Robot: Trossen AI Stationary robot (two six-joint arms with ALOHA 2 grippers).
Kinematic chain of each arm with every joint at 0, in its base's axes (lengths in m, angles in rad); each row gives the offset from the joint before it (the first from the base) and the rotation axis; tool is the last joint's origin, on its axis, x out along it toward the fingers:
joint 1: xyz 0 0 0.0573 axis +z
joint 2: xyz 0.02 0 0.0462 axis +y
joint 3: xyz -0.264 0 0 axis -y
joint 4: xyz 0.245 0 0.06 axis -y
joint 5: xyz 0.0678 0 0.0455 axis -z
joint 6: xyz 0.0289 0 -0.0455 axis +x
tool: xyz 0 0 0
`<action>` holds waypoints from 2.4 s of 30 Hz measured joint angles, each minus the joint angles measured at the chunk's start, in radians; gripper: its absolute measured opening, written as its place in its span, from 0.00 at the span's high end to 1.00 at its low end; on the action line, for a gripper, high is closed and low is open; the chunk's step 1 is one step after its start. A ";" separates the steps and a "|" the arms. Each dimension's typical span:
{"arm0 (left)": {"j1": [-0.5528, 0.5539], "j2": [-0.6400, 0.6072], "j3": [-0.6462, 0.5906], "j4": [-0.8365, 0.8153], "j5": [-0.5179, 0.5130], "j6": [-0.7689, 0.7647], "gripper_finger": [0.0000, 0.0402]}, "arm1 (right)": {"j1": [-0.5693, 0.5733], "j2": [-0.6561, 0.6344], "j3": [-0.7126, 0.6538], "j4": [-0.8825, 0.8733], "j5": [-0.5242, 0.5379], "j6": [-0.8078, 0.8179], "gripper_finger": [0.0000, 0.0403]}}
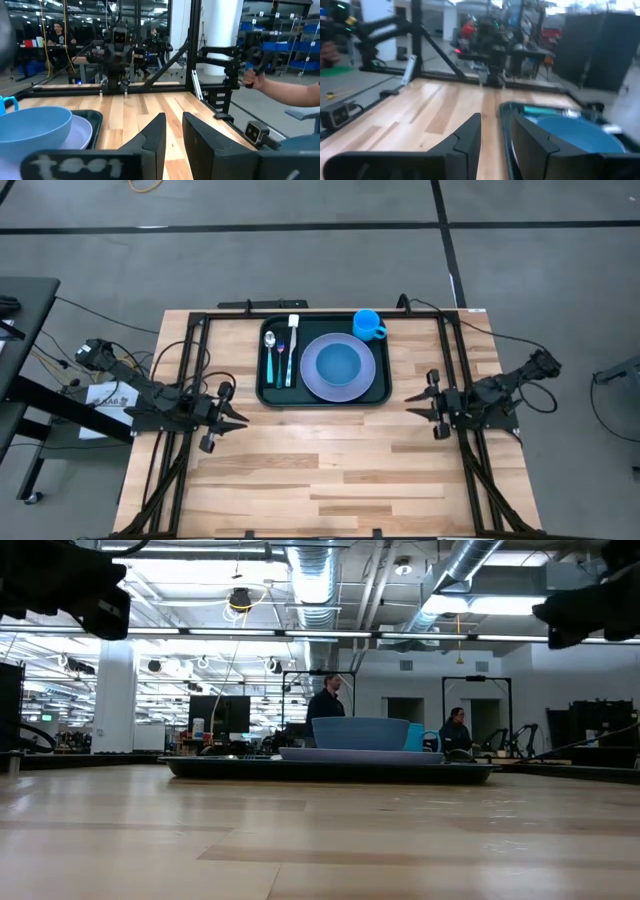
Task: Set up tray
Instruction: Return to Home Position
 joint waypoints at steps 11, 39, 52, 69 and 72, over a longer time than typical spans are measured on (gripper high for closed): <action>0.000 0.003 -0.001 -0.004 -0.054 -0.015 0.87 | -0.069 0.058 0.000 -0.002 -0.001 0.287 0.75; 0.000 0.003 -0.001 -0.266 -0.059 -0.171 0.87 | -0.069 0.057 0.000 -0.003 -0.002 0.310 0.75; 0.000 0.016 0.005 -0.355 -0.045 -0.160 0.87 | -0.069 0.057 0.000 -0.004 -0.002 0.310 0.75; 0.000 0.016 0.008 -0.362 -0.046 -0.162 0.87 | -0.069 0.057 0.000 -0.004 -0.002 0.310 0.75; 0.000 0.016 0.008 -0.364 -0.046 -0.168 0.87 | -0.069 0.057 0.000 -0.004 -0.002 0.310 0.75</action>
